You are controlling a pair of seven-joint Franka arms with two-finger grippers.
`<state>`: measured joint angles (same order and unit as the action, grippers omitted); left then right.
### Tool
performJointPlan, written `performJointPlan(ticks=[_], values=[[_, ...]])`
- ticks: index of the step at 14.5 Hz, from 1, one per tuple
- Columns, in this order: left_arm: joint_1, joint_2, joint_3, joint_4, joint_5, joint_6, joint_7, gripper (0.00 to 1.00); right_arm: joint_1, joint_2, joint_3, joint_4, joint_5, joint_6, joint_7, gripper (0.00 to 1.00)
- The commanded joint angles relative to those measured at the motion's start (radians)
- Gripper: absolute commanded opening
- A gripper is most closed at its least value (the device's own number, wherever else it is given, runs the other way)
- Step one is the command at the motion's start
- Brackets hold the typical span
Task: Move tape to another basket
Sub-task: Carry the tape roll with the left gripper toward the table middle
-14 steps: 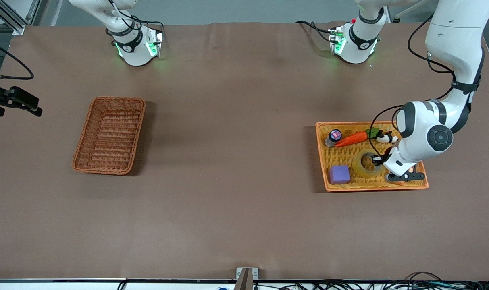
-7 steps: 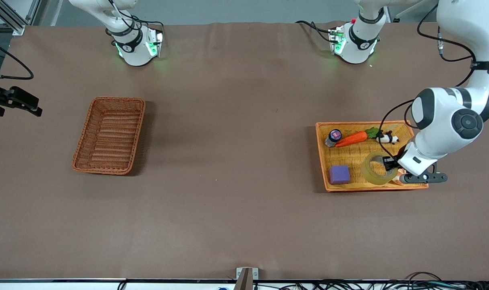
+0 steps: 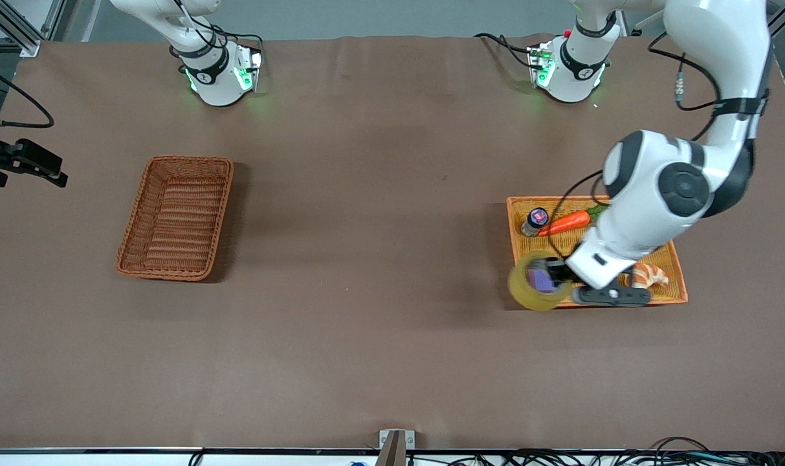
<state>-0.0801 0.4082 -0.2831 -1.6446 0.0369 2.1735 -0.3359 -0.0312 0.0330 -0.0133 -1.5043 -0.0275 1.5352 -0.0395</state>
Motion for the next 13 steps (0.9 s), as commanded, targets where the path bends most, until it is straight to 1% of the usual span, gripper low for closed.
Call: performJointPlan(ticks=[1,4,6,7,8,10,12,13], values=[[-0.067,0.075,-0.044,0.115,0.064,-0.066,-0.186,0.0,-0.009,-0.001,0.001,-0.004,0.02,0.005,-0.013,1.0],[-0.136,0.162,-0.117,0.182,0.182,-0.095,-0.4,0.0,-0.009,-0.001,0.001,-0.004,0.02,0.005,-0.013,1.0],[-0.185,0.217,-0.162,0.221,0.196,-0.096,-0.489,0.0,-0.009,0.001,0.001,-0.004,0.02,0.005,-0.013,1.0],[-0.228,0.262,-0.163,0.273,0.207,-0.098,-0.529,0.0,-0.009,0.001,0.001,-0.004,0.02,0.005,-0.013,1.0],[-0.265,0.309,-0.16,0.317,0.222,-0.1,-0.564,0.0,-0.009,0.001,0.001,-0.004,0.02,0.005,-0.013,1.0],[-0.373,0.395,-0.14,0.417,0.245,-0.1,-0.612,0.0,-0.009,0.001,-0.001,-0.004,0.02,0.005,-0.013,1.0],[-0.487,0.451,-0.073,0.476,0.242,-0.084,-0.614,0.01,-0.007,0.001,-0.001,-0.005,0.02,0.005,-0.013,1.0],[-0.524,0.49,-0.061,0.5,0.242,-0.057,-0.615,0.01,-0.007,0.001,-0.001,-0.004,0.02,0.005,-0.013,1.0]])
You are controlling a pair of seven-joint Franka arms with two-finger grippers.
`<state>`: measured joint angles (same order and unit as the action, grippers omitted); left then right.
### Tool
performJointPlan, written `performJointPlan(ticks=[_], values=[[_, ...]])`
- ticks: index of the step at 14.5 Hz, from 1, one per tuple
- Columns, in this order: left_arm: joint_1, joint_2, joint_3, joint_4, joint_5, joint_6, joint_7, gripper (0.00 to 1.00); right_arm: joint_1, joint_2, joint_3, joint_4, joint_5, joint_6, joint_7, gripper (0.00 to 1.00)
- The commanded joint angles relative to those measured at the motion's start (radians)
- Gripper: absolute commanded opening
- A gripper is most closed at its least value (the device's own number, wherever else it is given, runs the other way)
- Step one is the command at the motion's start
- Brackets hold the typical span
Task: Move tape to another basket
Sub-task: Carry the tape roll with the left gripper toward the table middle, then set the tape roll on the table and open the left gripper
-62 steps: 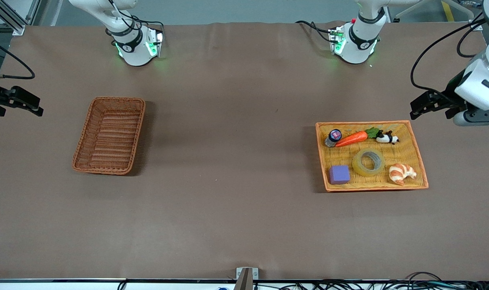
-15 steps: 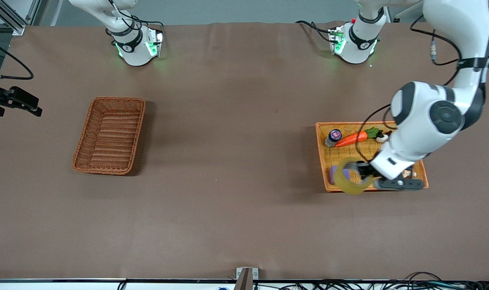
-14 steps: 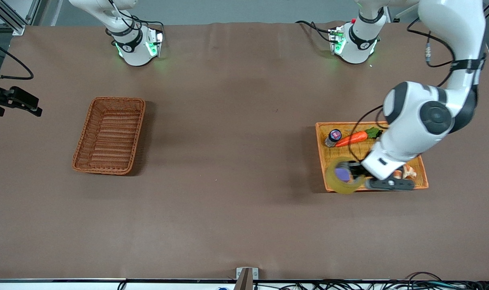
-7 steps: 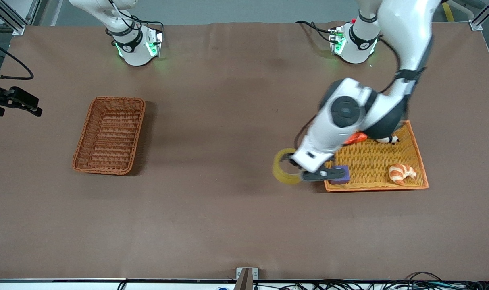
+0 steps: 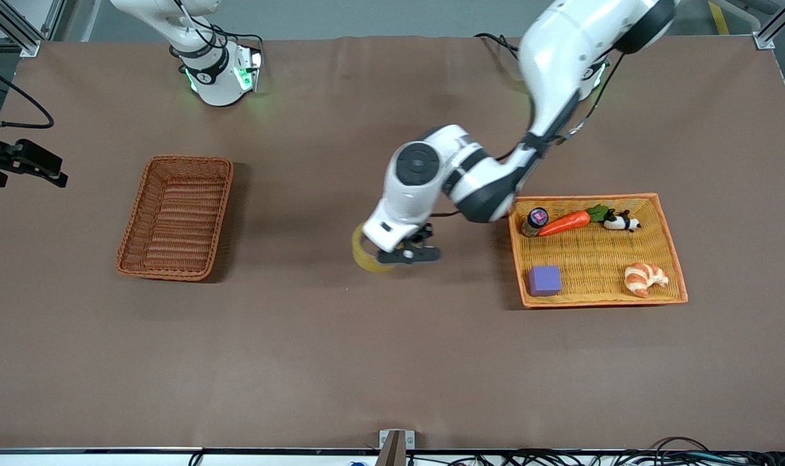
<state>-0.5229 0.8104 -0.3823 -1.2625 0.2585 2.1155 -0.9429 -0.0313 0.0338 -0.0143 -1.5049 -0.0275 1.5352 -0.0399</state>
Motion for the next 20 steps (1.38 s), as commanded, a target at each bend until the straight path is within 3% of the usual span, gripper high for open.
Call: performJointPlan(ticks=[1,4,5,7,8,11,12,14,15,20], values=[[-0.107,0.114,0.04,0.141,0.021,0.021,-0.011,0.01,-0.009,0.0,0.001,-0.004,0.02,0.005,-0.012,1.0],[-0.182,0.209,0.051,0.218,0.022,0.067,-0.011,0.02,-0.009,0.0,0.001,-0.005,0.02,0.005,-0.012,1.0],[-0.222,0.236,0.104,0.241,0.019,0.072,-0.011,0.03,-0.007,0.0,0.002,-0.005,0.02,0.005,-0.012,1.0],[-0.238,0.24,0.12,0.241,0.012,0.074,-0.011,0.1,-0.007,0.005,0.002,-0.003,0.02,0.006,-0.012,1.0],[-0.238,0.24,0.12,0.238,0.01,0.074,-0.01,0.23,-0.007,0.005,0.001,-0.003,0.02,0.006,-0.012,1.0],[-0.229,0.214,0.12,0.232,-0.045,0.074,-0.007,0.81,-0.007,0.005,0.002,-0.003,0.02,0.006,-0.012,1.0],[-0.224,0.185,0.123,0.229,-0.051,0.074,-0.014,0.91,-0.006,0.005,0.001,-0.003,0.02,0.006,-0.011,1.0],[-0.197,0.124,0.125,0.218,-0.059,0.063,-0.02,0.94,-0.004,0.005,0.002,-0.001,0.02,0.006,-0.009,1.0],[-0.175,0.086,0.126,0.203,-0.061,0.034,-0.025,1.0,-0.004,0.005,0.002,-0.001,0.02,0.006,-0.008,1.0],[-0.059,-0.069,0.132,0.186,-0.045,-0.245,0.047,1.0,0.095,0.04,0.023,-0.003,0.093,0.054,0.07,1.0]])
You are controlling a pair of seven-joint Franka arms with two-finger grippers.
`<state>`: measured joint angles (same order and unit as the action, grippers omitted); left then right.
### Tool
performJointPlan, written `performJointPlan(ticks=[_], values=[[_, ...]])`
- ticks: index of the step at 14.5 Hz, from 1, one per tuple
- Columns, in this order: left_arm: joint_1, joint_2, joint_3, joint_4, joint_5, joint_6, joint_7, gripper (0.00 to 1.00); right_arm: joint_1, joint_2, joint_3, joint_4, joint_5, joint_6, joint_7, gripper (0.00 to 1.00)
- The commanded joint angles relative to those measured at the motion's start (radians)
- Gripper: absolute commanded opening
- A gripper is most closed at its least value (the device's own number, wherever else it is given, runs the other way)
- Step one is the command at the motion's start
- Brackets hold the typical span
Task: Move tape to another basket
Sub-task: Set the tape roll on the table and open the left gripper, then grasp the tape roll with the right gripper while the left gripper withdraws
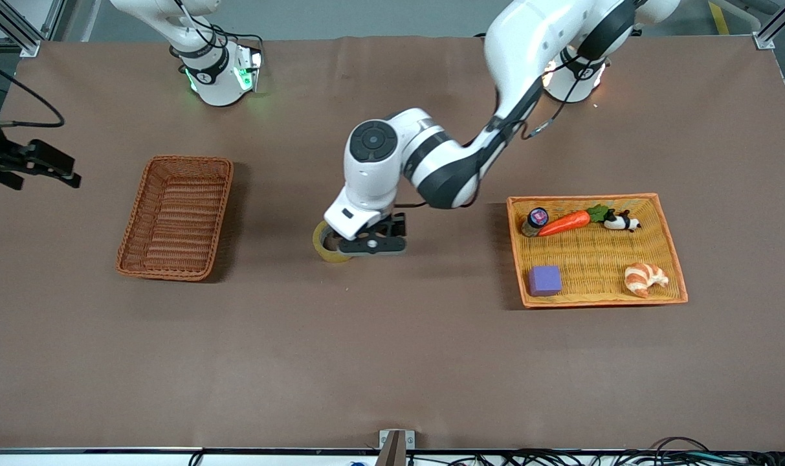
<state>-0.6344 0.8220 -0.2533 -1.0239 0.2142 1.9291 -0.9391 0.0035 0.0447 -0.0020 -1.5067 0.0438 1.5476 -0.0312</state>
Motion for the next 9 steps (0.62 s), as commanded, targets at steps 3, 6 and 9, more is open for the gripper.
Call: performJointPlan(ticks=[3,6,9], values=[[0.157,-0.179,0.005,-0.077,-0.015,-0.137,0.14,1.0,0.093,0.111,0.165,-0.001,0.008,0.158,0.363,1.0],[0.298,-0.291,0.0,-0.139,-0.024,-0.15,0.263,1.0,0.11,0.245,0.319,-0.016,-0.063,0.281,0.544,1.0],[0.413,-0.36,0.005,-0.166,-0.131,-0.157,0.379,1.0,0.165,0.345,0.379,-0.105,-0.166,0.415,0.64,1.0]])
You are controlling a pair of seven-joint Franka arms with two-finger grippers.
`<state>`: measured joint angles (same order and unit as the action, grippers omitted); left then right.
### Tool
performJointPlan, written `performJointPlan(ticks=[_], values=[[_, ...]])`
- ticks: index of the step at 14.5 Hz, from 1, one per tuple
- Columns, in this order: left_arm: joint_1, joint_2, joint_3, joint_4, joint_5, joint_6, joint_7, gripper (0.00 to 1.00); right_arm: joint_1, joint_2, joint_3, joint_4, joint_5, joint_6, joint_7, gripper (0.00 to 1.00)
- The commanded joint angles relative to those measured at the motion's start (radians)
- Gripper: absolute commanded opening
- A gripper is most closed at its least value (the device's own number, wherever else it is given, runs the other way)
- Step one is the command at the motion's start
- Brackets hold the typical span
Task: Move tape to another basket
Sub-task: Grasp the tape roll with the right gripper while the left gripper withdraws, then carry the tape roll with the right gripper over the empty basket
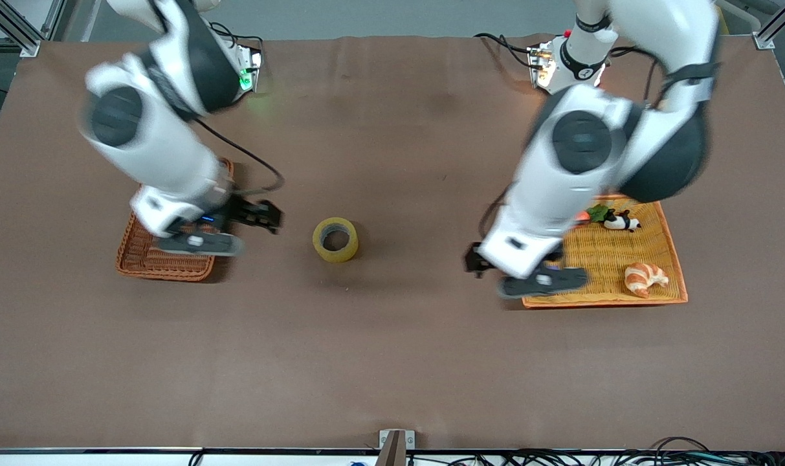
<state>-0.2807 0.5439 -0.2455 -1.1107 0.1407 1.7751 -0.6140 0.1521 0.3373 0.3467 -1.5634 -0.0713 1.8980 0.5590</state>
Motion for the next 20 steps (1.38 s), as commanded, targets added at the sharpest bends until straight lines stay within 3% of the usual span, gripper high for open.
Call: performJointPlan(ticks=[1,4,7,11,14,16,17,19,20], values=[[0.101,-0.116,-0.003,-0.101,-0.069,-0.005,0.086,1.0,0.038,0.084,0.034,-0.073,-0.061,0.091,0.05,1.0],[0.188,-0.198,0.0,-0.167,-0.125,-0.006,0.213,1.0,0.098,0.129,0.034,-0.206,-0.131,0.234,0.053,1.0],[0.195,-0.333,0.084,-0.295,-0.168,-0.005,0.314,1.0,0.115,0.132,0.034,-0.325,-0.163,0.371,0.062,1.0],[0.187,-0.495,0.176,-0.477,-0.187,0.015,0.434,1.0,0.107,0.207,0.034,-0.334,-0.272,0.417,0.128,1.0],[0.154,-0.573,0.228,-0.585,-0.171,0.052,0.448,1.0,0.115,0.243,0.034,-0.336,-0.292,0.461,0.174,1.0],[0.152,-0.579,0.244,-0.6,-0.162,0.058,0.45,1.0,0.119,0.25,0.034,-0.336,-0.295,0.461,0.174,1.0],[0.152,-0.575,0.245,-0.6,-0.149,0.053,0.447,1.0,0.128,0.258,0.034,-0.336,-0.297,0.46,0.174,0.98],[0.15,-0.562,0.244,-0.592,-0.133,0.05,0.447,1.0,0.126,0.281,0.034,-0.334,-0.35,0.46,0.176,0.8],[0.15,-0.559,0.244,-0.592,-0.133,0.047,0.445,1.0,0.121,0.285,0.034,-0.334,-0.364,0.461,0.177,0.78]])
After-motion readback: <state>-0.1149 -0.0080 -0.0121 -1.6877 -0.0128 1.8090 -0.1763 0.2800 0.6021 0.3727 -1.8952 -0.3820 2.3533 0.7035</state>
